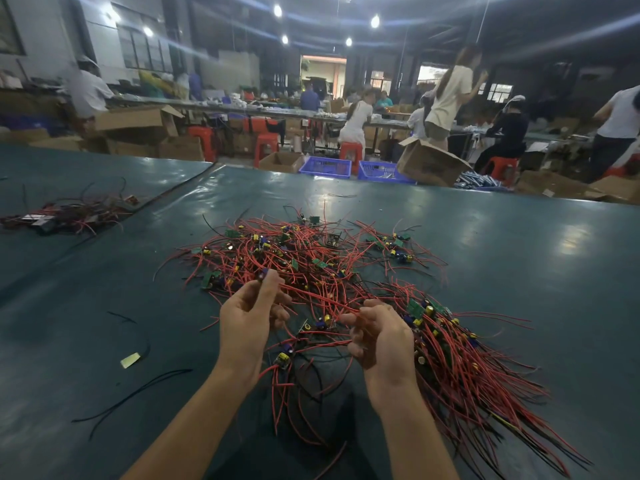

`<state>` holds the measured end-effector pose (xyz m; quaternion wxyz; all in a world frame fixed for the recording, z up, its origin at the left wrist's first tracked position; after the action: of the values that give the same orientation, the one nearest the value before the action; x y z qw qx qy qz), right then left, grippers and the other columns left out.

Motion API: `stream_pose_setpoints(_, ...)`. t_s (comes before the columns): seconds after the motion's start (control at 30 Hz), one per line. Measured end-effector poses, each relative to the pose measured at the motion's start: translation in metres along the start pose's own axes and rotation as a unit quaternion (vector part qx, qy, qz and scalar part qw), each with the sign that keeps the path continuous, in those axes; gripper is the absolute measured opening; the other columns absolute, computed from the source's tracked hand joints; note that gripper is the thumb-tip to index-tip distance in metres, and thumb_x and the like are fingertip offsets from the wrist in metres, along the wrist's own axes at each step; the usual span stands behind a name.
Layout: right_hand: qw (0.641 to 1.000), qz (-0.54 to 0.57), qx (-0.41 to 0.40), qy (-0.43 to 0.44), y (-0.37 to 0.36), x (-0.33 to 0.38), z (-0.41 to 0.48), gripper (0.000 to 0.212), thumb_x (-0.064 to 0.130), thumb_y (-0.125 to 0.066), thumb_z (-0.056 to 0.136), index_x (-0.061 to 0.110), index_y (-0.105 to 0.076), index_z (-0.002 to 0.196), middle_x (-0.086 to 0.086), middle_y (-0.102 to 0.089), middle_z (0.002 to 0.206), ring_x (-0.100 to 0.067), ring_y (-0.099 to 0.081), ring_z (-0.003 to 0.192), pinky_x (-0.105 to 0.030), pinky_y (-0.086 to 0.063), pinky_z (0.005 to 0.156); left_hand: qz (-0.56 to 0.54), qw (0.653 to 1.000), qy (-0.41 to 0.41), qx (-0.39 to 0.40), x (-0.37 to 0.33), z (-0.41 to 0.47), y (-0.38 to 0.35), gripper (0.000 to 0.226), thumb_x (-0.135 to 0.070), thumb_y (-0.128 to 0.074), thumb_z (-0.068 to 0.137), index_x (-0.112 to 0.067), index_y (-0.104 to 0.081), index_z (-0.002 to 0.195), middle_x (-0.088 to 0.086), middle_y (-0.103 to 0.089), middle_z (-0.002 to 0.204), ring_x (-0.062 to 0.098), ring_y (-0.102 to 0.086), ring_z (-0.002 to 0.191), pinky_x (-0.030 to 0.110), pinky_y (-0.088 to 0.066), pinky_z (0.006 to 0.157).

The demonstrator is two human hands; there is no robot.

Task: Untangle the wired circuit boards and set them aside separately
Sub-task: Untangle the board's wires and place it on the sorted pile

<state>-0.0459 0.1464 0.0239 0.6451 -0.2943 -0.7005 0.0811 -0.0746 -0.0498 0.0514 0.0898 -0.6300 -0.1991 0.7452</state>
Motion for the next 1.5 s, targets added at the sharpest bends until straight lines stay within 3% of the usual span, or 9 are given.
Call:
stream_pose_setpoints(0.13, 0.999, 0.027, 0.032, 0.017, -0.002, 0.004, 0.000, 0.022, 0.026, -0.047, 0.099, 0.010, -0.062, 0.095, -0.004, -0.061, 0.055, -0.010, -0.046, 0.043, -0.021, -0.032, 0.037, -0.068, 0.995, 0.063, 0.019, 0.004, 0.005, 0.001, 0.031, -0.043, -0.064, 0.075, -0.013, -0.058, 0.070, 0.003, -0.056, 0.062, 0.010, -0.048, 0.048, 0.020, -0.041, 0.043)
stream_pose_setpoints(0.33, 0.991, -0.101, 0.084, 0.029, -0.023, -0.005, -0.006, 0.038, 0.050, -0.063, 0.082, 0.015, -0.078, 0.084, 0.005, -0.046, 0.053, -0.006, -0.033, 0.043, -0.020, -0.026, 0.042, -0.060, 0.952, 0.209, 0.216, 0.025, -0.021, -0.039, 0.030, -0.041, -0.059, 0.081, -0.018, -0.056, 0.062, -0.001, -0.048, 0.058, 0.013, -0.046, 0.050, 0.023, -0.043, 0.051)
stream_pose_setpoints(0.47, 0.977, -0.116, 0.177, 0.011, -0.046, -0.016, -0.020, 0.036, 0.051, -0.072, 0.073, 0.017, -0.078, 0.081, -0.001, -0.061, 0.056, -0.008, -0.053, 0.043, -0.020, -0.043, 0.042, -0.033, 0.920, 0.247, 0.303, 0.033, -0.042, -0.056, 0.027, -0.034, -0.056, 0.084, -0.022, -0.062, 0.061, -0.005, -0.048, 0.053, 0.009, -0.047, 0.046, 0.022, -0.045, 0.051)
stream_pose_setpoints(0.7, 0.986, -0.011, 0.164, -0.032, -0.045, -0.021, -0.021, 0.033, 0.038, -0.077, 0.072, 0.007, -0.078, 0.086, -0.013, -0.069, 0.069, -0.016, -0.060, 0.046, -0.025, -0.050, 0.044, -0.098, 0.909, 0.314, 0.257, 0.042, -0.042, -0.055, 0.047, -0.046, -0.051, 0.079, -0.011, -0.055, 0.047, 0.003, -0.046, 0.046, 0.015, -0.046, 0.041, 0.024, -0.044, 0.045)
stream_pose_setpoints(0.83, 0.991, 0.020, 0.132, -0.014, -0.041, -0.013, -0.021, 0.023, 0.034, -0.074, 0.074, 0.011, -0.078, 0.074, -0.007, -0.065, 0.059, -0.016, -0.058, 0.045, -0.024, -0.050, 0.045, -0.128, 0.917, 0.277, 0.259, 0.044, -0.040, -0.056, 0.037, -0.028, -0.038, 0.080, -0.010, -0.063, 0.060, 0.008, -0.054, 0.058, 0.018, -0.050, 0.049, 0.024, -0.046, 0.050)
stream_pose_setpoints(1.0, 0.995, -0.029, 0.098, 0.015, -0.035, -0.008, -0.020, 0.023, 0.035, -0.074, 0.073, 0.012, -0.078, 0.075, -0.015, -0.066, 0.070, -0.023, -0.057, 0.052, -0.032, -0.053, 0.053, 0.033, 0.948, 0.113, 0.297, 0.030, -0.036, -0.057, 0.009, -0.028, -0.060, 0.068, -0.022, -0.066, 0.064, 0.003, -0.057, 0.061, 0.014, -0.051, 0.053, 0.024, -0.045, 0.055)
stream_pose_setpoints(1.17, 0.991, -0.049, 0.125, 0.007, -0.041, -0.011, -0.023, 0.028, 0.040, -0.078, 0.062, 0.016, -0.080, 0.076, -0.014, -0.073, 0.078, -0.024, -0.068, 0.067, -0.041, -0.058, 0.070, 0.112, 0.956, 0.035, 0.268, 0.022, -0.030, -0.053, 0.051, -0.058, -0.058, 0.079, -0.008, -0.064, 0.077, 0.010, -0.058, 0.065, 0.015, -0.054, 0.055, 0.023, -0.047, 0.054)
stream_pose_setpoints(1.33, 0.990, -0.062, 0.125, 0.027, -0.043, -0.012, -0.024, 0.032, 0.043, -0.077, 0.061, 0.016, -0.081, 0.078, -0.013, -0.068, 0.070, -0.026, -0.059, 0.063, -0.032, -0.053, 0.061, 0.124, 0.963, -0.025, 0.237, 0.013, -0.028, -0.053, 0.059, -0.046, -0.058, 0.090, 0.011, -0.061, 0.074, 0.005, -0.056, 0.053, 0.013, -0.054, 0.048, 0.021, -0.046, 0.048)
stream_pose_setpoints(1.5, 0.990, -0.034, 0.117, -0.064, -0.037, -0.029, -0.019, 0.042, 0.042, -0.082, 0.055, 0.014, -0.081, 0.086, -0.012, -0.076, 0.089, -0.023, -0.074, 0.079, -0.033, -0.059, 0.068, 0.081, 0.970, -0.029, 0.226, 0.010, -0.029, -0.055, 0.038, -0.022, -0.052, 0.090, -0.014, -0.067, 0.056, -0.002, -0.061, 0.054, 0.006, -0.057, 0.048, 0.015, -0.046, 0.048)
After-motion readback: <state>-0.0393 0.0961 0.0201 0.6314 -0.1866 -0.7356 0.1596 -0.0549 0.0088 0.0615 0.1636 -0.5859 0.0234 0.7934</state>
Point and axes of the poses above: each hand's wrist, its own z-axis towards the middle knuckle, its own y-axis out of the back of the hand, x = y × z, the point moved 9 cm from there along z, towards the middle knuckle
